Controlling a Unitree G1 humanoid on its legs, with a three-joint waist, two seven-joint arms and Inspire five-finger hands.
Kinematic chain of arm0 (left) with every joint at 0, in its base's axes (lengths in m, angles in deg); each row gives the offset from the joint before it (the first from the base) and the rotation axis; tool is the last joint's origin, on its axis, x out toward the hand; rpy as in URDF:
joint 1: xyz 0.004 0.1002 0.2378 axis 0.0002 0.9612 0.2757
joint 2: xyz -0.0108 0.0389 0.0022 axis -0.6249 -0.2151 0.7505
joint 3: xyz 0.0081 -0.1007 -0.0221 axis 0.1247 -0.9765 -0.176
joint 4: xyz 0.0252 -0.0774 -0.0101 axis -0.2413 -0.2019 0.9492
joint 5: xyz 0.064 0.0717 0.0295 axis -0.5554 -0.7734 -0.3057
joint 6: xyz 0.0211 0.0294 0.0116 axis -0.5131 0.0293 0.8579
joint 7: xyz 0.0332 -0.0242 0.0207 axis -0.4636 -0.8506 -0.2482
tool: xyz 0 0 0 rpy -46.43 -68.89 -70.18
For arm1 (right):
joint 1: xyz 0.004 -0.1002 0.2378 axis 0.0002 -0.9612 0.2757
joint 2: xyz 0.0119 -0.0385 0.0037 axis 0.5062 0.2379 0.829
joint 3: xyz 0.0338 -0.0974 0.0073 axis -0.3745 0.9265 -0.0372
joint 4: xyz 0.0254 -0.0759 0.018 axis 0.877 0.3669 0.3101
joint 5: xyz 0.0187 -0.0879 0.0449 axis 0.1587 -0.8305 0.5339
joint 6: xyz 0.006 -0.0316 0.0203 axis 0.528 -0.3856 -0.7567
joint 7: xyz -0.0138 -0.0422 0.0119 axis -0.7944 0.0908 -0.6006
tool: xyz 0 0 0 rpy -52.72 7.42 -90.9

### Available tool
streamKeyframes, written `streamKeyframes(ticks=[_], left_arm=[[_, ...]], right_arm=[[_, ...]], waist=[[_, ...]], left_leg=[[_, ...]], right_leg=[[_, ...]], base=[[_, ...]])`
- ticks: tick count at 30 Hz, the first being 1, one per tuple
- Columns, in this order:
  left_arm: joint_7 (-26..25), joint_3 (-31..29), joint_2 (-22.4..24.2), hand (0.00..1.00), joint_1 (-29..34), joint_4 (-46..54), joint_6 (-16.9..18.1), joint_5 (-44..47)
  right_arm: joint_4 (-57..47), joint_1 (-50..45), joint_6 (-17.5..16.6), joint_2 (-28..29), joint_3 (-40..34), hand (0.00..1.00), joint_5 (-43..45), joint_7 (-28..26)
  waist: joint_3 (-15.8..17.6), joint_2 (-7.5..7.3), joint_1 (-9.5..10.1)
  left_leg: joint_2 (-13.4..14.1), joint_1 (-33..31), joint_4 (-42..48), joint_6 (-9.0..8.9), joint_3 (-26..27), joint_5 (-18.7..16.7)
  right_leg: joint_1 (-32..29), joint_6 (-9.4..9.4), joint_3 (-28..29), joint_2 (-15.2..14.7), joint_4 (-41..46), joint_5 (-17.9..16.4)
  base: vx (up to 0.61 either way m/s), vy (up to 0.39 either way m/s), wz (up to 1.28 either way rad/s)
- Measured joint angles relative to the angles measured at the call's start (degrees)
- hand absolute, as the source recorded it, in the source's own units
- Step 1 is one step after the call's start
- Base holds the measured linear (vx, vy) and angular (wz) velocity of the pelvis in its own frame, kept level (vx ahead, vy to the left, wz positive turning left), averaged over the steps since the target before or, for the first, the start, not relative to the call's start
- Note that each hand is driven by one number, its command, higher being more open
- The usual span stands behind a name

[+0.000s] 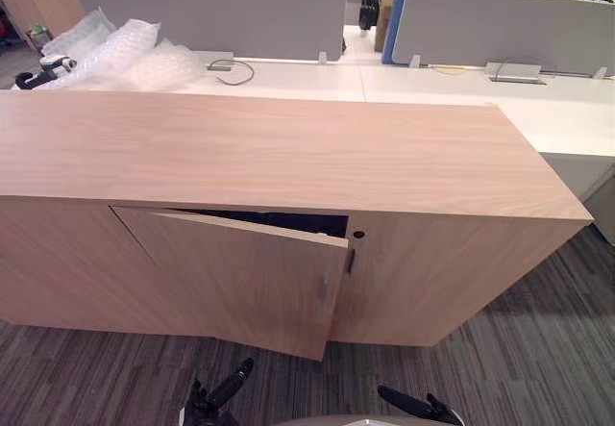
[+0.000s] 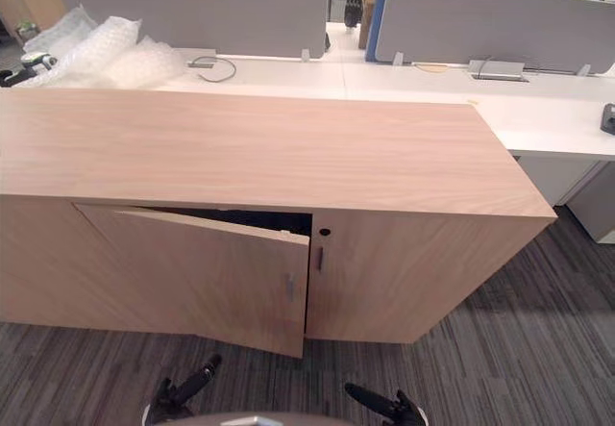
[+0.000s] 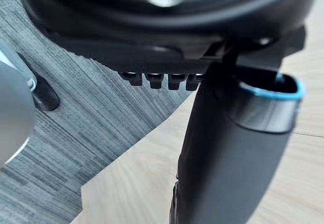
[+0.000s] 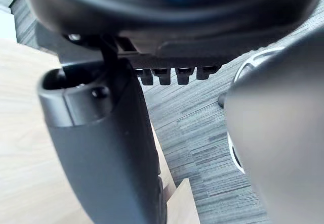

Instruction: Walk over to the cabinet, pick up the folder, carry it to the office cabinet, place the folder inside the office cabinet, then close the office cabinet door

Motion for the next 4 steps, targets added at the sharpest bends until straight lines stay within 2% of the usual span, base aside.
streamKeyframes(ticks=[2, 4], left_arm=[[0.05, -0.01, -0.07, 1.0, 0.63, -0.25, -0.05, 0.01], [0.67, 0.26, -0.02, 1.0, 0.52, -1.19, -0.14, 0.01]], right_arm=[[-0.01, -0.01, -0.01, 0.09, -0.01, 1.0, -0.02, 0.24], [-0.03, -0.12, 0.02, -0.32, -0.05, 1.0, -0.15, 0.21]], waist=[[-0.14, 0.05, -0.2], [-0.2, 0.8, -0.21]], left_leg=[[0.82, 0.38, 0.04, -0.66, 0.35, -0.35], [1.48, 0.86, 0.02, -1.11, 0.43, -0.56]], right_leg=[[2.48, -0.3, -0.02, 1.83, -5.23, 2.52], [3.52, -0.52, -0.09, 2.83, -6.98, 3.27]], base=[[0.04, -0.11, -0.15], [0.03, -0.092, -0.06]])
